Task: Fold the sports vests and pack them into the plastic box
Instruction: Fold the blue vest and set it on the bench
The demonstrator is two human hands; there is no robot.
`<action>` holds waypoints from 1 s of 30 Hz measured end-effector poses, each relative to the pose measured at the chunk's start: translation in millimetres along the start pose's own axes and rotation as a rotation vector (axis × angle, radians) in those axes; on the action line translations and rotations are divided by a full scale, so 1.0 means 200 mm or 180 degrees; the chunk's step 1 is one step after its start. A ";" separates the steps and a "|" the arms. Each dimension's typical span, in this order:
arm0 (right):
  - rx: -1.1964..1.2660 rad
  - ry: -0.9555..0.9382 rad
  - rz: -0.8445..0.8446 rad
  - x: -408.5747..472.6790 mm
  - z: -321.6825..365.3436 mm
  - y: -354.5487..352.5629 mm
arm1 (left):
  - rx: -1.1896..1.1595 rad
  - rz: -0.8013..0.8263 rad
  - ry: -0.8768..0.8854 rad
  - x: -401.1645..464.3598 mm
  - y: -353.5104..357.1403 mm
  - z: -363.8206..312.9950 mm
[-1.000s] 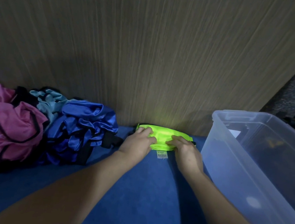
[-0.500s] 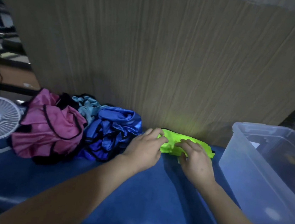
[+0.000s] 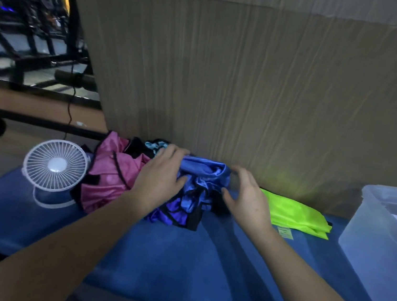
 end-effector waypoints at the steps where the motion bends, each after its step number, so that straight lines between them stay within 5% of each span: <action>1: 0.0077 -0.0002 -0.0020 0.03 0.02 0.01 | -0.0013 0.0036 -0.0049 0.01 0.01 0.04; 14: -0.0091 -0.0160 0.0111 0.17 0.14 0.13 | -0.0365 0.0101 -0.0144 0.09 0.18 0.09; 30: 0.0174 -0.0429 -0.0163 -0.27 0.18 -0.27 | -0.0413 0.0274 0.0060 -0.22 0.16 -0.15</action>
Point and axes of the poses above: each hand's wrist, its own x-axis towards the middle knuckle, its own y-axis out of the palm, z = x × y, the point moved 10 cm from there along x, towards the middle knuckle
